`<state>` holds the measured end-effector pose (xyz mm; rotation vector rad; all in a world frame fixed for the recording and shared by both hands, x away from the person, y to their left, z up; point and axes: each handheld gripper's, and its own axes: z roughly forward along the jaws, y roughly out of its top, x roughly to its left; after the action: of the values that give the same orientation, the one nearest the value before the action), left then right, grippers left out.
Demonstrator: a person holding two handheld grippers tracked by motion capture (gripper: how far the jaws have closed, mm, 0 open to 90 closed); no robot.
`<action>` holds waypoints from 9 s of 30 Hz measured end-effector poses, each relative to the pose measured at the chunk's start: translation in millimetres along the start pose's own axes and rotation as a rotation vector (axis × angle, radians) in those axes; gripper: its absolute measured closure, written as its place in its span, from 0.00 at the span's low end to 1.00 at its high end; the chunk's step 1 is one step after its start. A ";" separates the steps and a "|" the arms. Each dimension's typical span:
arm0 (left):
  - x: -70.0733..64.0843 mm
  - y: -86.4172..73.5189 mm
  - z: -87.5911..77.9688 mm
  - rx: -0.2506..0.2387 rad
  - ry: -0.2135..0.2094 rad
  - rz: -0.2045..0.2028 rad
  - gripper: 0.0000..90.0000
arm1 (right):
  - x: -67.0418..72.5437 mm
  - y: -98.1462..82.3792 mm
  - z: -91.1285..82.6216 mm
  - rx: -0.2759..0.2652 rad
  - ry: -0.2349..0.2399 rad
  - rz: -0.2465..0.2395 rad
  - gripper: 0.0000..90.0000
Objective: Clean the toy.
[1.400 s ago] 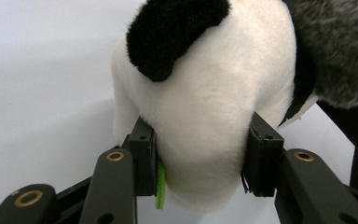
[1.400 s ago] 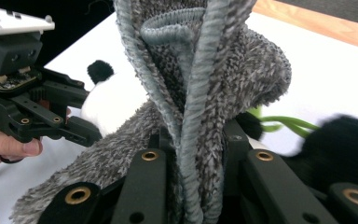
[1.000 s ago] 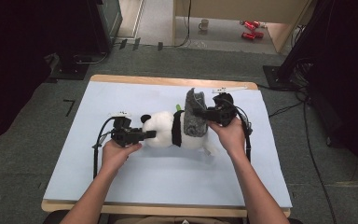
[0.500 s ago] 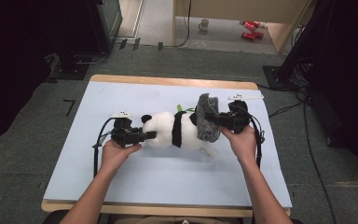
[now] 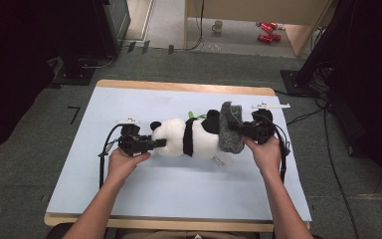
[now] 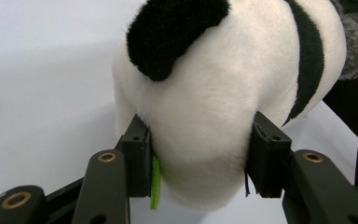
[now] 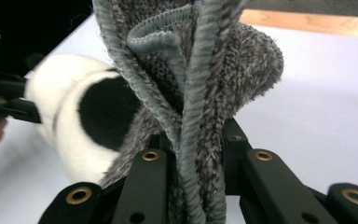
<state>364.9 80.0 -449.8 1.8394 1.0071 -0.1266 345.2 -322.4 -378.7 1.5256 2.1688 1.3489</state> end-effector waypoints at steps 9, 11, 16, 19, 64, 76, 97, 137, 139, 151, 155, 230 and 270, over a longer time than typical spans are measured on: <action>2.6 0.1 -0.4 0.001 -0.014 0.004 0.51 | 29.6 5.1 -9.0 -0.012 0.106 -0.042 0.86; 2.4 -0.2 -0.7 0.001 -0.016 0.009 0.49 | 35.3 3.0 -4.7 0.013 0.109 -0.059 0.86; 1.2 -1.1 -2.0 -0.017 -0.020 0.035 0.39 | 37.3 -4.3 7.7 0.038 0.092 -0.069 0.86; -0.1 -2.5 -3.3 -0.031 -0.017 0.063 0.33 | 31.7 -4.6 9.7 0.032 0.088 -0.063 0.86; 2.5 -10.8 19.4 -0.062 0.061 0.176 0.59 | 10.5 18.8 24.8 -0.057 0.102 -0.002 0.86; -9.8 -15.6 2.8 -0.009 -0.005 0.046 0.68 | 69.0 29.4 25.6 -0.051 0.241 -0.090 0.86; -14.6 -11.9 -0.7 -0.023 0.043 -0.006 0.65 | 128.1 21.7 110.4 0.119 0.286 -0.119 0.86; 0.5 -9.2 3.5 -0.001 0.037 -0.019 0.65 | 32.8 17.5 26.0 0.045 0.060 -0.048 0.86; 1.3 -9.2 3.7 -0.001 0.035 -0.019 0.65 | 26.6 16.1 23.6 0.038 0.057 -0.034 0.86; 0.3 -10.8 3.6 -0.004 0.047 -0.023 0.64 | 38.9 24.4 8.5 0.017 0.058 -0.063 0.86; -1.3 -10.7 3.1 0.001 0.049 -0.014 0.63 | 61.6 35.9 13.7 0.007 0.113 -0.097 0.86; 4.7 -6.2 4.7 0.009 0.065 0.031 0.61 | -16.3 -9.2 27.6 0.057 0.071 0.072 0.86; 2.9 -26.9 6.0 -0.044 0.108 0.130 0.30 | 7.6 9.1 34.5 -0.023 0.139 0.004 0.85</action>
<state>350.3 81.1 -473.4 1.8814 0.9536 0.0734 367.9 -295.8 -389.3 1.4694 2.2222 1.5183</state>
